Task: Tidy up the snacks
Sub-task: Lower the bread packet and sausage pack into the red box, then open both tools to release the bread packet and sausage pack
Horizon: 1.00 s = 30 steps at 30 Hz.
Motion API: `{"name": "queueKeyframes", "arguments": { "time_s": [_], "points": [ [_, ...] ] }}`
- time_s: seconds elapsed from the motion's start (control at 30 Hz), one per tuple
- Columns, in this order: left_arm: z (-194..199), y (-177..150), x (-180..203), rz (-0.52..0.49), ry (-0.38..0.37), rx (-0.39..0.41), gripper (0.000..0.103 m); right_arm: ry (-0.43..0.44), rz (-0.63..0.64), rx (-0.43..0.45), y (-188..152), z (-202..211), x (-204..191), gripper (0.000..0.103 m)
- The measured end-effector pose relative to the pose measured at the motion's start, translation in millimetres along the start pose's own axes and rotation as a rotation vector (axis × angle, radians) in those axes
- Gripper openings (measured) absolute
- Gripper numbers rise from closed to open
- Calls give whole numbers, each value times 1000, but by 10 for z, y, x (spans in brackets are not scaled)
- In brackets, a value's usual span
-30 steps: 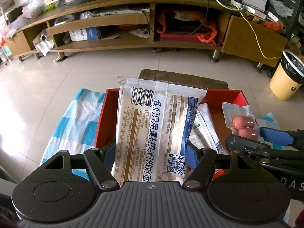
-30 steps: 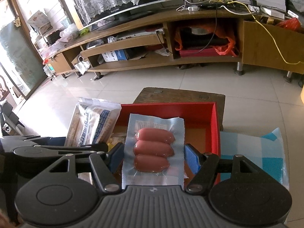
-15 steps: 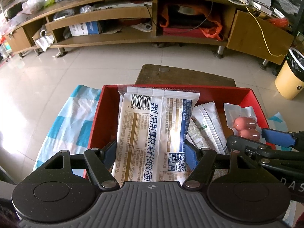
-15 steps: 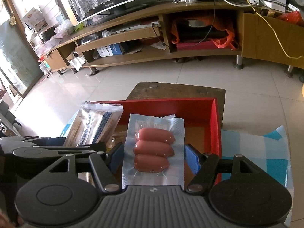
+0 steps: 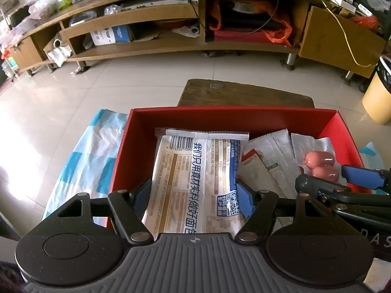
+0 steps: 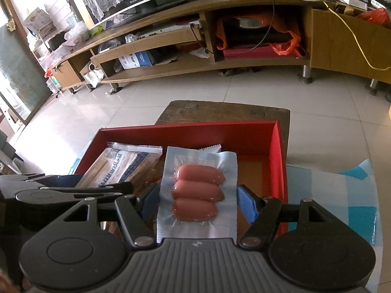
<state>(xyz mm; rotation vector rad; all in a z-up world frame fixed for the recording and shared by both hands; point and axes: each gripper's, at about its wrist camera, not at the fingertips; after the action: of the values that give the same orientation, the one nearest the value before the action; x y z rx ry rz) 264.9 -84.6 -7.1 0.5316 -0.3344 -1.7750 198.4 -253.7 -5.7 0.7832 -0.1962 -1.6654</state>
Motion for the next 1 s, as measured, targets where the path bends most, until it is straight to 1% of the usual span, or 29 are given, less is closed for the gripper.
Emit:
{"name": "queueKeyframes", "arguments": {
  "time_s": [0.47,0.63,0.77,1.0],
  "points": [
    [-129,16,-8,-10,28,-6,77,-9,6,-14,24,-151,-17,67],
    [-181,6,-27,-3,31,-9,79,-20,19,-34,12,-236,-22,67],
    [-219,3,12,-22,57,-10,79,-35,40,-43,-12,-295,-31,67],
    [-272,-15,-10,-16,50,-30,85,-73,77,-41,-25,-339,-47,68]
  ]
}}
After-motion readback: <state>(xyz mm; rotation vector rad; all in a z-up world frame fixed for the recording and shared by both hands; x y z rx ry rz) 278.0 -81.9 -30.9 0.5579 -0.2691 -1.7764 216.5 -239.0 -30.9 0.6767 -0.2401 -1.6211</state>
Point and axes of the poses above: each gripper's, at about its wrist camera, not at the fingertips, and z roughly against the way its jaws point, x to its right, y to its top, and after that the axes turned 8 degrees about -z, right-handed
